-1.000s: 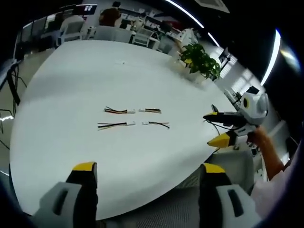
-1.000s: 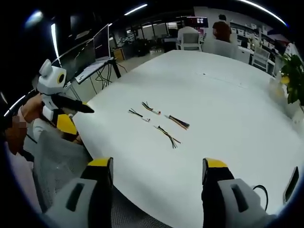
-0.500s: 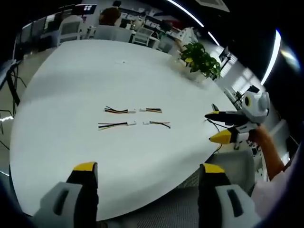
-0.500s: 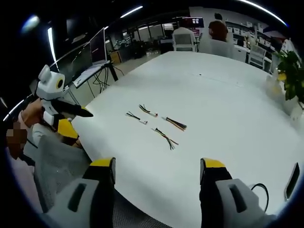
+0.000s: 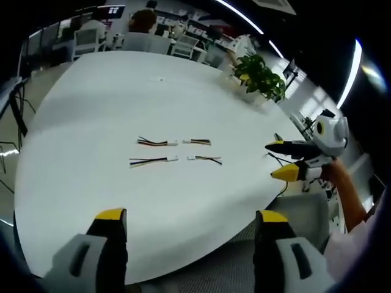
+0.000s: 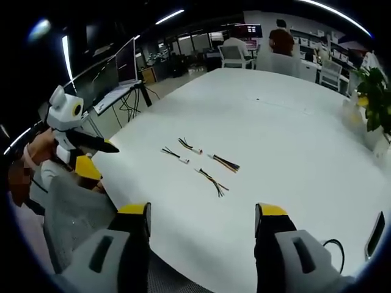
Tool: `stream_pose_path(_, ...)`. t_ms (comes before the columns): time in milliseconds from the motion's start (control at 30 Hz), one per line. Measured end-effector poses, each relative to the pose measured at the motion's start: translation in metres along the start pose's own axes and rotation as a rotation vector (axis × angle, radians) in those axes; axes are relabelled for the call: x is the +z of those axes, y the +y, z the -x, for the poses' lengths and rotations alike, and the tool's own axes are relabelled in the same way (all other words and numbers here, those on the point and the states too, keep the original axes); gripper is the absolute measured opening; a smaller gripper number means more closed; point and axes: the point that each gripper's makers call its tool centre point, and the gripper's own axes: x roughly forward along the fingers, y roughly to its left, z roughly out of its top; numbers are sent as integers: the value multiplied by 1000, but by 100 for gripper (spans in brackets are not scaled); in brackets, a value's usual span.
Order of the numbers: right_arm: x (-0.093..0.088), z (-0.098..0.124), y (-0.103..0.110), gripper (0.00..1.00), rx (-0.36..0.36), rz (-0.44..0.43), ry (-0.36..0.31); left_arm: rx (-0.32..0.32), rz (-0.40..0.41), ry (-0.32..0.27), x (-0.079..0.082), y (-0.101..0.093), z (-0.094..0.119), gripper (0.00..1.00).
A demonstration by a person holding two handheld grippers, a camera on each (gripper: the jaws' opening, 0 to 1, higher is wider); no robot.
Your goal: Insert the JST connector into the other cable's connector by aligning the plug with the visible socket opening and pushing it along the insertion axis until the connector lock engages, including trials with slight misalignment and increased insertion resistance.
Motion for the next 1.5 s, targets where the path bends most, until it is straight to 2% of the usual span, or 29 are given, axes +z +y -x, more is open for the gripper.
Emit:
stream_pose_path(367,5,2,1,61,14,20,-17,15,-11,5,3,10,0,83)
stream_pose_path(633,7,2,0,59,14,29,-19,-36,29,-50,15,2,4,80)
stream_pose_path(1000,12,1,-4,57,1,45,-29,-4,-14,-17,11,2,-1,80)
stream_pose_path(1100,15,1,-5,57,0,41,-36,-17,-7,-26,15,0,-1,80)
stream_pose_path(1367,23,2,-10,55,-8,65,-46,7,-52,-8,21,0,-3,80)
stream_pose_path(1500,24,3,-10,54,-12,80,-43,2,-61,-19,25,-2,-3,79)
